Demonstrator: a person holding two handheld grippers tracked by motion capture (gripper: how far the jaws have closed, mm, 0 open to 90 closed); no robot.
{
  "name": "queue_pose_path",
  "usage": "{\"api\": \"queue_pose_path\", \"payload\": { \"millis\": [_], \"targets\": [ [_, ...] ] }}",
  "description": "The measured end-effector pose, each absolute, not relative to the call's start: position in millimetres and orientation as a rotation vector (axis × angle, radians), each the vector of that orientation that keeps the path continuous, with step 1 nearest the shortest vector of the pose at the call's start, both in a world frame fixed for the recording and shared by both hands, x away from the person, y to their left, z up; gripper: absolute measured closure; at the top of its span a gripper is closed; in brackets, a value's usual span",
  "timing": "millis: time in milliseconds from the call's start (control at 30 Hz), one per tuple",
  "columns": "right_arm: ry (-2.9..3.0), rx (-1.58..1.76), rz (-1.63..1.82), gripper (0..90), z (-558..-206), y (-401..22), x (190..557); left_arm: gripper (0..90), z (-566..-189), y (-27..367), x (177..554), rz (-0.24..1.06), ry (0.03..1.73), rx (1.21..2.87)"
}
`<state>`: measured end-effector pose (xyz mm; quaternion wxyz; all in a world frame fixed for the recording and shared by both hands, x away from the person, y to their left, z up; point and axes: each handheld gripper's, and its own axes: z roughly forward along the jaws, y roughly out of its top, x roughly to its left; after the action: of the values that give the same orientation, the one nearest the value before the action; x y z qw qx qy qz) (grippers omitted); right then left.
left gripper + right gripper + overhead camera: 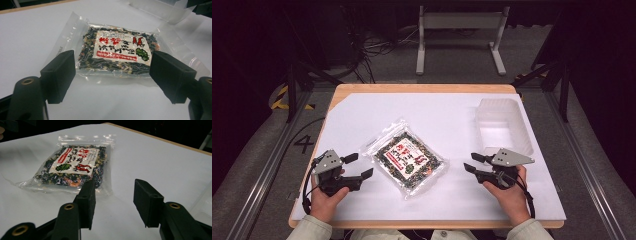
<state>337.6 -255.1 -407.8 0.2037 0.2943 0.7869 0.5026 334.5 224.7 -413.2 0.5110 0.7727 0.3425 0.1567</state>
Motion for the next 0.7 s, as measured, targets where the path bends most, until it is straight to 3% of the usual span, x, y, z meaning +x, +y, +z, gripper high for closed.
{"api": "queue_pose_path", "payload": {
  "millis": [700],
  "targets": [
    [2.222,0.822,1.387,50.1,-411,-250,339,15.4,-390,234,359,0.376,0.906,1.782]
  ]
}}
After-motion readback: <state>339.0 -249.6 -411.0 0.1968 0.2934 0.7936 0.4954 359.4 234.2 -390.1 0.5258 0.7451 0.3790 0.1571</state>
